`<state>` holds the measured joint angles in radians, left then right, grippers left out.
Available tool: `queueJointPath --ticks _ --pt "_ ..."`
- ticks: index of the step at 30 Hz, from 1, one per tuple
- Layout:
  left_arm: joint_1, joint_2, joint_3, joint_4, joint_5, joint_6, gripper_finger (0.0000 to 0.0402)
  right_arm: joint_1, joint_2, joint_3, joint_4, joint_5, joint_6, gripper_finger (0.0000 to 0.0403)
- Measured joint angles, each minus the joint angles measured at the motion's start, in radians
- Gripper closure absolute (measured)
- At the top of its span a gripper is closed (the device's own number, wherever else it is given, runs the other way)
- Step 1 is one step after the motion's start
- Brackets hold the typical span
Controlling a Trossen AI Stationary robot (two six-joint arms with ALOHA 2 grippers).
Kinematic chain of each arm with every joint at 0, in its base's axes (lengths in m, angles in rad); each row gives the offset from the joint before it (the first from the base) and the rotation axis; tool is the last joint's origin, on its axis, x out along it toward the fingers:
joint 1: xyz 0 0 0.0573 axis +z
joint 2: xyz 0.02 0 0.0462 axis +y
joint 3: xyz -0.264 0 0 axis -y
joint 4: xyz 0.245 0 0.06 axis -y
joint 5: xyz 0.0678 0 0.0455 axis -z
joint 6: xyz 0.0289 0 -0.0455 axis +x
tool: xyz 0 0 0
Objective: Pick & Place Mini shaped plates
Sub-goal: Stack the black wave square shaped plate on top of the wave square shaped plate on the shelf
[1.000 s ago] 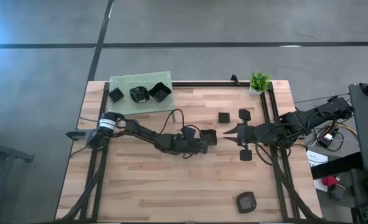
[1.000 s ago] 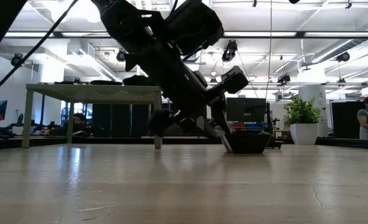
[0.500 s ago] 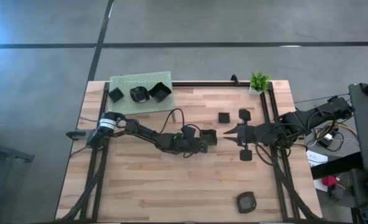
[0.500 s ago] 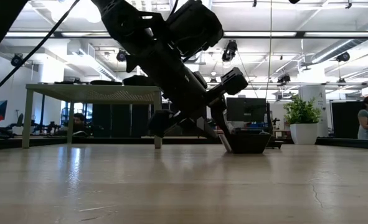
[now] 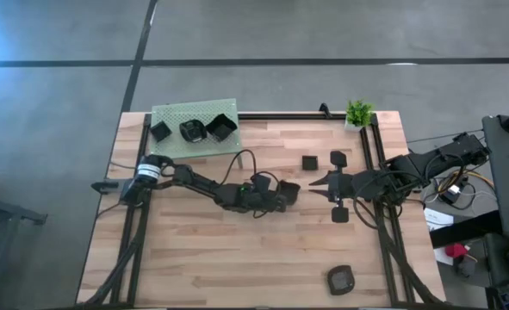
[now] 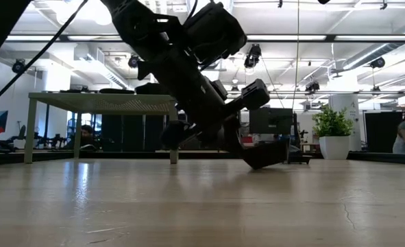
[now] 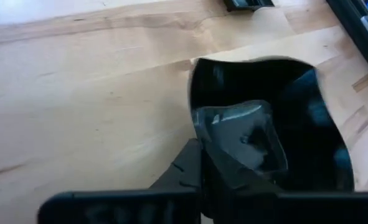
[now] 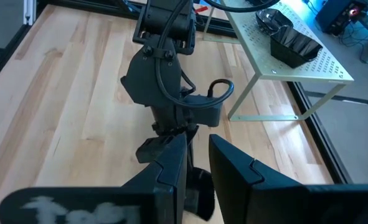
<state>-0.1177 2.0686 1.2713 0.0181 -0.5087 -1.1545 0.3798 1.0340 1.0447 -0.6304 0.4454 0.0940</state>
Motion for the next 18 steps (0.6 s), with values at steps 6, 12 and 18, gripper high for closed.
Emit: queueJointPath --ticks 6,12,18 --pt "0.000 -0.007 0.001 -0.003 0.001 0.038 0.0400 0.000 0.000 0.000 0.000 0.000 0.003 0.0339" --pt "-0.002 -0.059 0.000 -0.019 0.003 0.101 0.0401 0.000 0.000 0.000 -0.001 0.000 0.003 0.0339" --pt "-0.003 -0.135 0.000 -0.059 -0.011 0.159 0.0401 0.000 0.000 0.000 -0.001 0.000 0.003 0.0339"
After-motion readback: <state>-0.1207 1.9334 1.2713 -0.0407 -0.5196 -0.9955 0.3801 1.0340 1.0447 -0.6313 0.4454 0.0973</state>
